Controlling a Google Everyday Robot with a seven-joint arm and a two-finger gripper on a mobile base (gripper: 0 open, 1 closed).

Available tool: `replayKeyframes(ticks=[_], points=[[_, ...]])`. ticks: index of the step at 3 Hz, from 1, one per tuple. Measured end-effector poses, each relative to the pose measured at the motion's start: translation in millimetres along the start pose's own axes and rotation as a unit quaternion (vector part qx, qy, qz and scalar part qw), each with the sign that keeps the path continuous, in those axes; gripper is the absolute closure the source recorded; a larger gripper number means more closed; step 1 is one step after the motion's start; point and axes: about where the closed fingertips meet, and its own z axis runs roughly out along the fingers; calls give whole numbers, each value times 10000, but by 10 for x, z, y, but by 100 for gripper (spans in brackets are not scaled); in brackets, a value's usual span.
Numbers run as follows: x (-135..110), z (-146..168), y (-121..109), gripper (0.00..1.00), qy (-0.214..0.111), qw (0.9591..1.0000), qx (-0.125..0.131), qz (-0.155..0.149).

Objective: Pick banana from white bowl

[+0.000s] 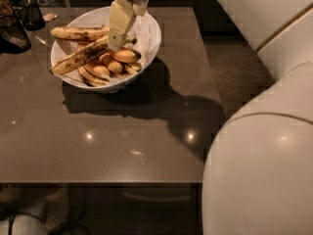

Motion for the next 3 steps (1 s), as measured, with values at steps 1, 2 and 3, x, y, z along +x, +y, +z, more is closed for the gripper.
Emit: replayKeyframes(ticks=[1,2,3], points=[[-117,79,-19,26,77,10000,-3,-63],[-275,210,33,34,196,9995,-52,-239],[-382,335,97,34,297,9987,-130,-386]])
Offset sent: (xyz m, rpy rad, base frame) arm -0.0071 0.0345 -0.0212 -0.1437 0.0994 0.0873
